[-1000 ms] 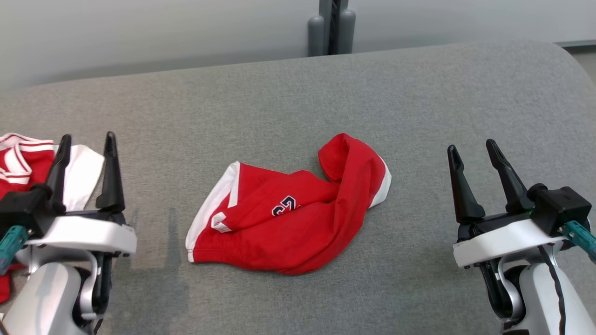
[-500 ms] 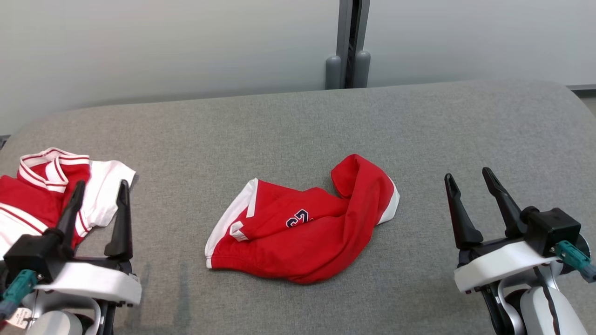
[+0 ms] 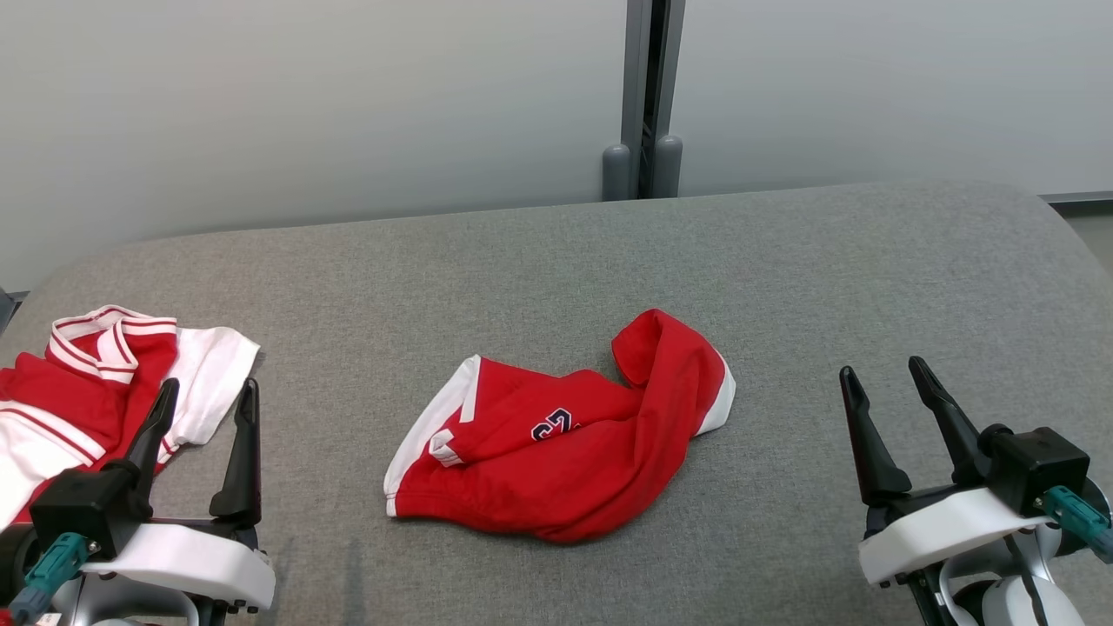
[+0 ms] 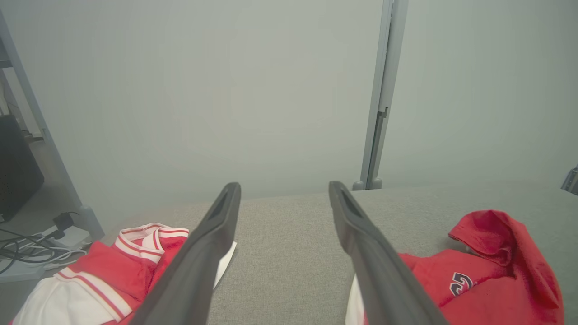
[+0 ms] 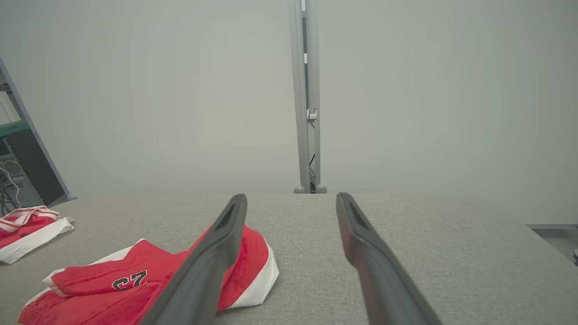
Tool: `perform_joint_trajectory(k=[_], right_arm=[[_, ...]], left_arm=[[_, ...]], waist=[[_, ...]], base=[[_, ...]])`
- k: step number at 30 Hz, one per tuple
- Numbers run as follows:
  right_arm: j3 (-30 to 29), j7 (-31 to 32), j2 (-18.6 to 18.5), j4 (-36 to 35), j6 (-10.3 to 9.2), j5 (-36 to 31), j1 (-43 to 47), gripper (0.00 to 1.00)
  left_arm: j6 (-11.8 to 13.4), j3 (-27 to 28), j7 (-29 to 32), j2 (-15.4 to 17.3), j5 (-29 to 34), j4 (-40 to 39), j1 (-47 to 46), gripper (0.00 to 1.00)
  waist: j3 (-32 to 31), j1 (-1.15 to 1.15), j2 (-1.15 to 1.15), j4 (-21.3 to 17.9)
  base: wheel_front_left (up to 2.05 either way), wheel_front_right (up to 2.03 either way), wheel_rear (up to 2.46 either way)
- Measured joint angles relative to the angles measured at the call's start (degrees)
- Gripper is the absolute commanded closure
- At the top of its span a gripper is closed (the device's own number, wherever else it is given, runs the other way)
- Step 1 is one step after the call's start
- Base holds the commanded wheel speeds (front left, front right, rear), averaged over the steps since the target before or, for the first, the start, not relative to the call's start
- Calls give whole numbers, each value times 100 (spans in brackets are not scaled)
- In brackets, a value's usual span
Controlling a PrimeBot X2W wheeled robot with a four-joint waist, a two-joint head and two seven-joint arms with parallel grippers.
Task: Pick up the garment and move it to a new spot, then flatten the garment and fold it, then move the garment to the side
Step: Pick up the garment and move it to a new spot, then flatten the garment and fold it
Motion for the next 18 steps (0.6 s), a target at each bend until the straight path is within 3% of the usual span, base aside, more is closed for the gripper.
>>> perform_joint_trajectory(k=[18], right_arm=[[-10,34,19,-16,0,29,24,0]], left_arm=[[92,-11,144,43,-55,-54,51,0]], waist=[[15,0,0,25]], base=[[0,0,0]])
